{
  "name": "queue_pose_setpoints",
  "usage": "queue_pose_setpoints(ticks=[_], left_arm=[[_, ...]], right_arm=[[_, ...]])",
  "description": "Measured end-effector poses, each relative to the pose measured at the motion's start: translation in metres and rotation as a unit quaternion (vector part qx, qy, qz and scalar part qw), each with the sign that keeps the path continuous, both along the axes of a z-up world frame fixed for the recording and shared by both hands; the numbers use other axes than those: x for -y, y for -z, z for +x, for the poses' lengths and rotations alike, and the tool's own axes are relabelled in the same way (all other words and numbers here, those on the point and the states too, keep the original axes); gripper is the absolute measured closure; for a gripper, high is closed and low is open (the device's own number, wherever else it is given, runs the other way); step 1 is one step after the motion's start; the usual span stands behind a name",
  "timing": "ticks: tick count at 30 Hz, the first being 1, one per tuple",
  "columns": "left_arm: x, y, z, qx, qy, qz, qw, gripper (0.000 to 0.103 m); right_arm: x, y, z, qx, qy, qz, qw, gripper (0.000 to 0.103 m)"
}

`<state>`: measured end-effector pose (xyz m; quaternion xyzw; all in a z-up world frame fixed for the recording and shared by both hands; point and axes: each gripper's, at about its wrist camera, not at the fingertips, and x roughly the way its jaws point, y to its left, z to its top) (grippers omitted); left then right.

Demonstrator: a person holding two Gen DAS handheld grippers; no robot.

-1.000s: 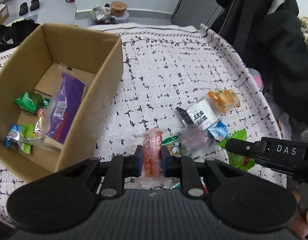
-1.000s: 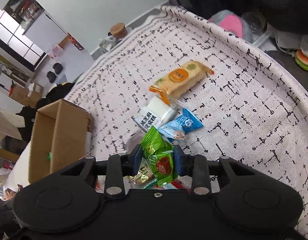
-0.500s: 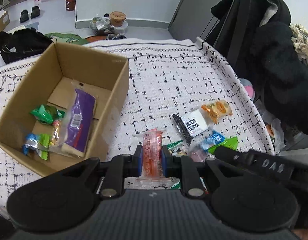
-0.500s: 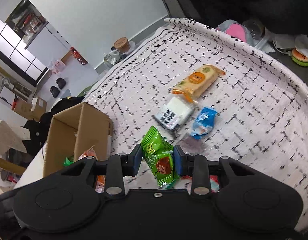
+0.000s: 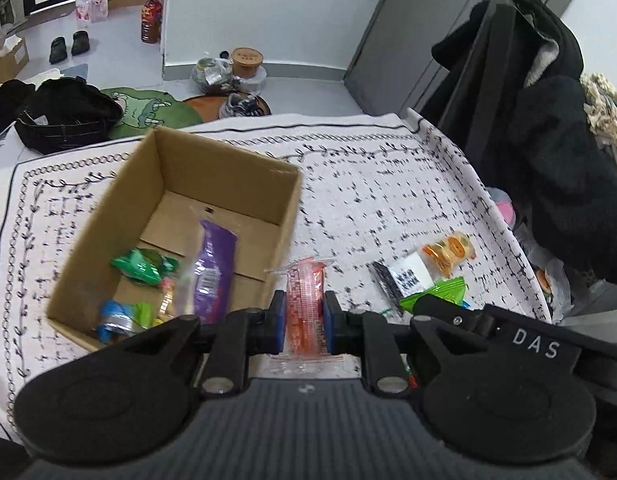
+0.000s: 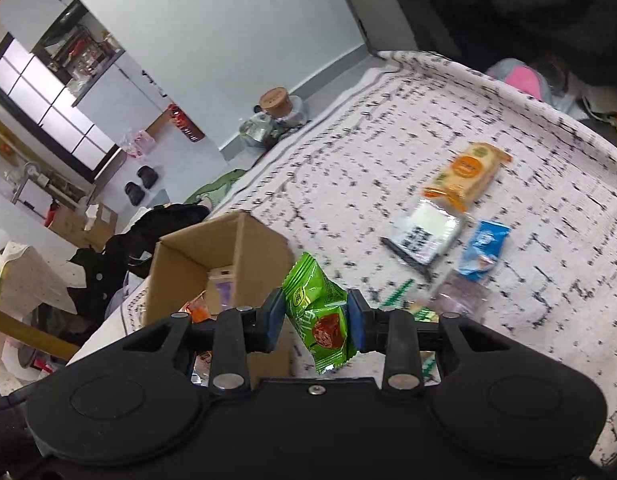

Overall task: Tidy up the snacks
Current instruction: 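Carry both snacks over the box and open both tools to drop them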

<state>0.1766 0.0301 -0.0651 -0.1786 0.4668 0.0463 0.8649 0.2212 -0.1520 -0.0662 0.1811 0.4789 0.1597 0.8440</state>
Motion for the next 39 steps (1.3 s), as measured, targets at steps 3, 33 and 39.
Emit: queue_pose_setpoints(ticks=[3, 33, 39], left_arm=[[-0.014, -0.003, -0.002, 0.003, -0.006, 0.002, 1.0, 0.086], [-0.11, -0.009, -0.002, 0.014, -0.073, -0.004, 0.9972, 0.082], [-0.113, -0.007, -0.006, 0.006, -0.08, -0.006, 0.9967, 0.071]], right_arm=[[-0.011, -0.004, 0.001, 0.003, -0.005, 0.0, 1.0, 0.07], [-0.095, -0.016, 0.019, 0.022, -0.054, 0.026, 0.998, 0.069], [-0.092, -0.026, 0.023, 0.039, -0.054, 0.046, 0.997, 0.056]])
